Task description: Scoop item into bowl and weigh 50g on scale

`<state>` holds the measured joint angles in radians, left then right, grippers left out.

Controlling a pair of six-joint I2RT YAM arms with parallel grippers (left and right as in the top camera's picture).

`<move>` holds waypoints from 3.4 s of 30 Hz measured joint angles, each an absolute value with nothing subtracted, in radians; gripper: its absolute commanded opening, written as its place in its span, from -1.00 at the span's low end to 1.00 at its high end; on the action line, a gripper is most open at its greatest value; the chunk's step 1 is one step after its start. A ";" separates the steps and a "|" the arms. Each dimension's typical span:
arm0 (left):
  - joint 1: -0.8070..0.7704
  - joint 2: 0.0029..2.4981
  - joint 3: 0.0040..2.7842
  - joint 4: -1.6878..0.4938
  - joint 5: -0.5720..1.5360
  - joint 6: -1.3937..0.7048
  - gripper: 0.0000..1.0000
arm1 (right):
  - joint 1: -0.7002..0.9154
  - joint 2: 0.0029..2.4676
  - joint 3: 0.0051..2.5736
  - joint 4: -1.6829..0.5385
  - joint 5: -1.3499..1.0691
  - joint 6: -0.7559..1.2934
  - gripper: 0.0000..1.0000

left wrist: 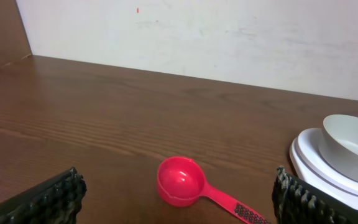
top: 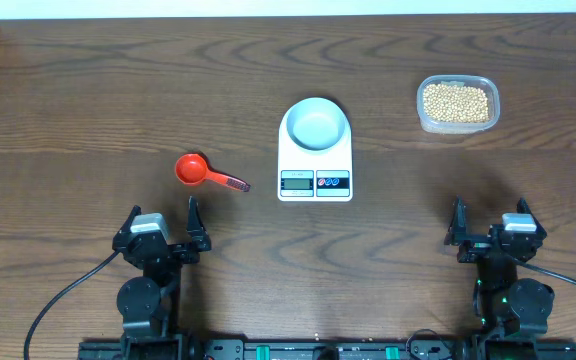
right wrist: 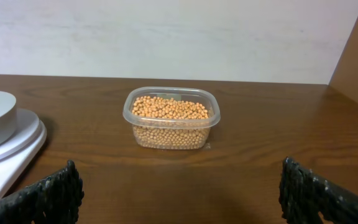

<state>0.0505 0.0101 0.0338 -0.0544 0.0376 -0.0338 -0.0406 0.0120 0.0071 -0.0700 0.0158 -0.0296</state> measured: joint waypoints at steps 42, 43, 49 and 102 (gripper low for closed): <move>0.051 0.010 0.034 -0.054 0.038 -0.034 0.96 | -0.041 0.012 0.007 -0.070 0.016 -0.030 0.98; 0.051 0.010 0.034 -0.054 0.038 -0.034 0.96 | -0.041 0.012 0.007 -0.070 0.016 -0.030 0.99; 0.051 0.010 0.034 -0.054 0.038 -0.033 0.96 | -0.041 0.012 0.007 -0.070 0.016 -0.030 0.98; 0.051 0.799 0.593 -0.184 0.022 -0.030 0.96 | -0.041 0.012 0.007 -0.070 0.016 -0.030 0.98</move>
<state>0.0509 0.7986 0.5930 -0.1837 0.0223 -0.0296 -0.0406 0.0120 0.0071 -0.0700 0.0162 -0.0296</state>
